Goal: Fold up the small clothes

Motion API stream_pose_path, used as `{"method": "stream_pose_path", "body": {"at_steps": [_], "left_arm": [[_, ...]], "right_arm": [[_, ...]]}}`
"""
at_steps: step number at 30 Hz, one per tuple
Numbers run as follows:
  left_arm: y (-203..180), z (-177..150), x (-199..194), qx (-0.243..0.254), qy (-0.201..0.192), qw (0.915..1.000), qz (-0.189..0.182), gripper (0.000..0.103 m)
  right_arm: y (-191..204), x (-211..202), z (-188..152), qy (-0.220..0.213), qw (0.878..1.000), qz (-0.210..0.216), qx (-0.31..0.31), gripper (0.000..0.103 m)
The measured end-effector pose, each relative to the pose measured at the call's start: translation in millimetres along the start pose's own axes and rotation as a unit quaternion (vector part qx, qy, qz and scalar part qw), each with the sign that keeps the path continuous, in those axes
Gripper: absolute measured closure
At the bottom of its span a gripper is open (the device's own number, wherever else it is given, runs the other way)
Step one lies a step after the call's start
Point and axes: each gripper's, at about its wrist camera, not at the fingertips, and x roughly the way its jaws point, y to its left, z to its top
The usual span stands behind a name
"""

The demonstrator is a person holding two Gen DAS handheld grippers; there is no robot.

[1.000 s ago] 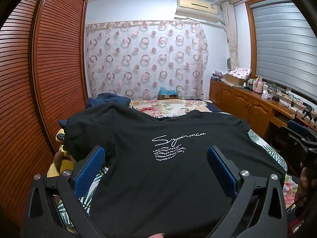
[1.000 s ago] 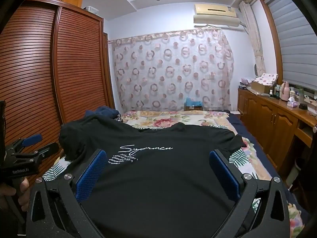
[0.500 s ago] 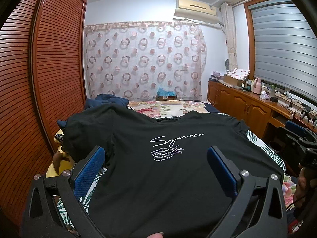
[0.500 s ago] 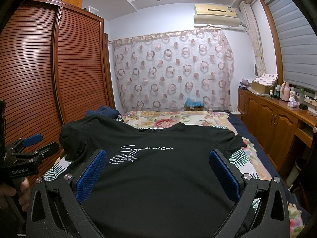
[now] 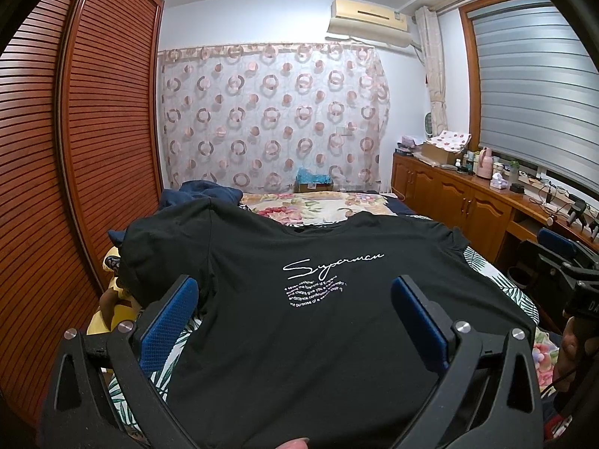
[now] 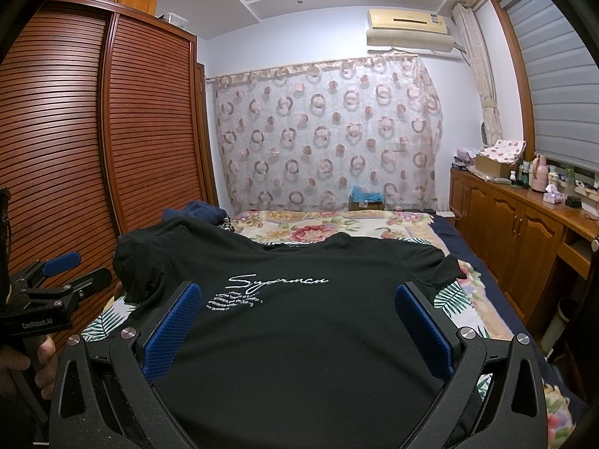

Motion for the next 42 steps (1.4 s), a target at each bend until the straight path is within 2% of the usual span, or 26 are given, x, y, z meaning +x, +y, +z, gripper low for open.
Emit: {"method": "stream_pose_path", "body": {"at_steps": [42], "left_arm": [[-2.3,2.0,-2.0,0.0,-0.004,1.0,-0.001,0.0]], "right_arm": [[2.0,1.1,-1.8,-0.005,1.0,0.003,0.0,0.0]]}}
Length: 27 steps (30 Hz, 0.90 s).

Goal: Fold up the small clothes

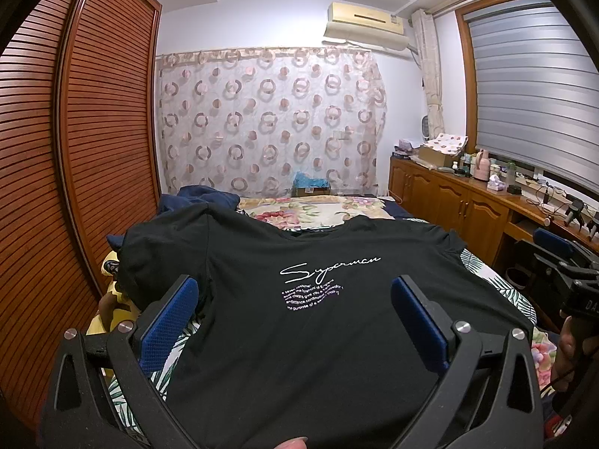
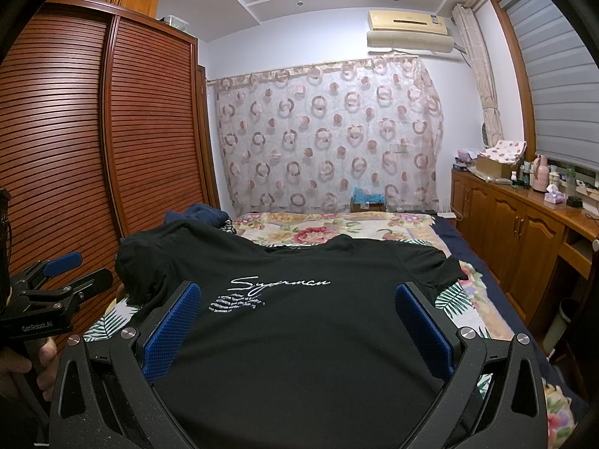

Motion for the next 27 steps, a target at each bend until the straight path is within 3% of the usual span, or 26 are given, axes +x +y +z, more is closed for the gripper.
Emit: {"method": "stream_pose_path", "body": {"at_steps": [9,16,27], "left_arm": [[-1,0,0,0.001,0.001,1.0,0.0,0.0],[14,-2,4,-0.021,0.018,0.9996,0.007,0.0],[74,-25,24,-0.049,0.046,0.9955,0.067,0.0]], "right_arm": [[-3,6,-1,0.001,1.0,0.006,0.0,0.0],[-2,29,-6,0.027,0.999,0.036,-0.011,0.0],[-11,74,-1,0.064,0.996,0.06,-0.035,0.0]]}}
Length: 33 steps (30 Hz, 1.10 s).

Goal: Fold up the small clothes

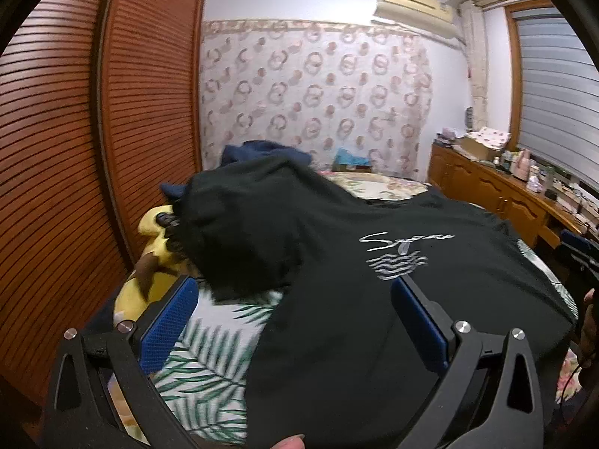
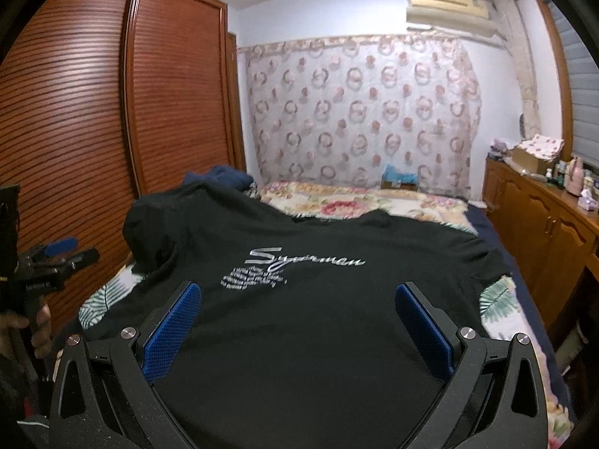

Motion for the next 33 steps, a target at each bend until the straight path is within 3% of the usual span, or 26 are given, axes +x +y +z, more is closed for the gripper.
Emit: {"method": "stream_pose_path", "body": {"at_steps": [8,18,23,27,30,33], "left_arm": [[48,-4,28,-0.001,0.026,0.9992,0.03,0.0],[76,6,84,0.019,0.079,0.9966,0.014,0.001],[106,15,109,-0.029,0.097,0.9948,-0.002,0.022],[119,19,124,-0.043,0.103,0.9937,0.006,0.029],[124,21,136,-0.052,0.11,0.9925,-0.01,0.034],[126,19,147,-0.053,0.12,0.9907,-0.036,0.049]], "right_arm": [[-10,39,9,0.049,0.998,0.027,-0.01,0.0],[-30,80,19,0.1,0.994,0.033,-0.029,0.0],[-33,80,29,0.094,0.994,0.024,-0.04,0.0],[-33,80,29,0.092,0.995,0.025,-0.04,0.0],[-28,79,23,0.083,0.995,0.023,-0.041,0.0],[-21,83,19,0.079,0.996,0.023,-0.041,0.0]]}}
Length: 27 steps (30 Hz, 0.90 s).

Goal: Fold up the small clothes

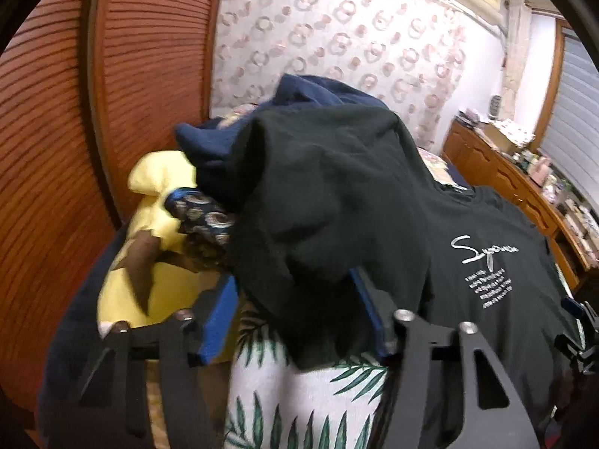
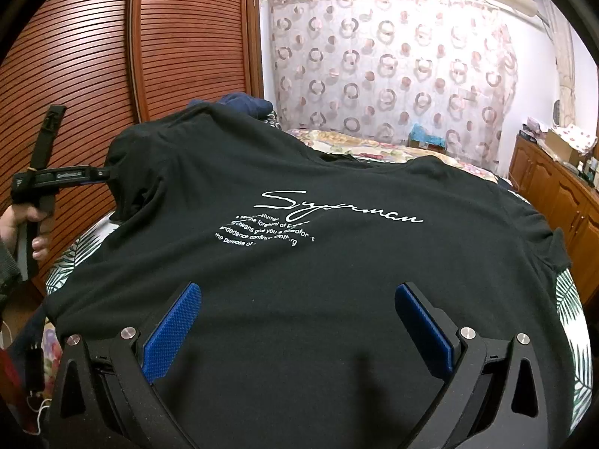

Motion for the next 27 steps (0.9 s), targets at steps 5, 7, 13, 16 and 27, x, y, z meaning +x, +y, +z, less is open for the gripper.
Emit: {"method": "stream_pose_path", "body": {"at_steps": [5,7,13,16,27], "left_arm": [[3,-1,5,-0.006,0.001,1.0,0.001,0.075],[1,-2,0,0.001,-0.004,1.0,0.004,0.092],[-23,6,-37,0.048,-0.053,0.9972,0.022,0.095],[-46,16,-54,0.073,-0.075,0.9945,0.006,0.095],[-168,48,-46,0.165,-0.057,0.9783,-0.112,0.095]], "right_arm": [[2,6,3,0.0,1.0,0.003,0.004,0.0],[0,6,3,0.0,1.0,0.005,0.007,0.0],[0,6,2,0.002,1.0,0.006,0.007,0.0],[1,6,1,0.002,1.0,0.006,0.007,0.0],[0,6,-1,0.003,1.0,0.006,0.014,0.0]]}}
